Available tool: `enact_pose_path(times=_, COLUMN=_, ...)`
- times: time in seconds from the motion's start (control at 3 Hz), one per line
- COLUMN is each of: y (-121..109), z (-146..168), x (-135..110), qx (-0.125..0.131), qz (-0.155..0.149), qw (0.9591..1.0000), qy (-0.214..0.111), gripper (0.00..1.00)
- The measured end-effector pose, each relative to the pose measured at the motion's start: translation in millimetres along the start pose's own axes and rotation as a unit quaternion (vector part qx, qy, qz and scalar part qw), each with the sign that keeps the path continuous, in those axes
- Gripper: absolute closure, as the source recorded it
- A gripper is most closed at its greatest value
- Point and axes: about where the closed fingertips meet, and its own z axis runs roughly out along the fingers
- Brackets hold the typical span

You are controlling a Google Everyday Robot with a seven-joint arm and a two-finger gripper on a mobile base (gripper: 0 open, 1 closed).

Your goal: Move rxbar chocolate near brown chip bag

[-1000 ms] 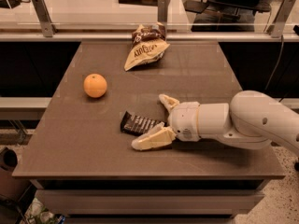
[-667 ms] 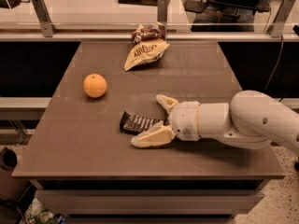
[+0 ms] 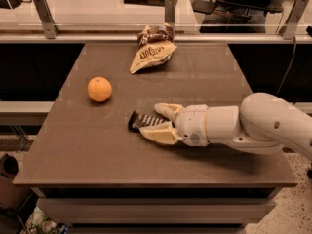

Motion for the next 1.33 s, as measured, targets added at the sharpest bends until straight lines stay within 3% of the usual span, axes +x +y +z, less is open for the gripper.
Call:
enact_pose_path(times=0.33, y=0.2, z=0.0, x=-0.7, qx=0.0, qz=0.0, qw=1.0, qy=0.0, gripper=1.0)
enact_pose_path(times=0.67, y=0.2, z=0.0, x=-0.7, qx=0.0, qz=0.0, qw=1.0, qy=0.0, gripper=1.0)
enact_pose_path(times=1.0, y=-5.8, z=-6.5, x=-5.4, qx=0.014, qz=0.002, qw=0.9999, qy=0.005, gripper=1.0)
enact_pose_path(times=1.33, y=-28.7, z=-28.8, x=-15.8, qx=0.053, qz=0.004, qw=0.9986, qy=0.006, gripper=1.0)
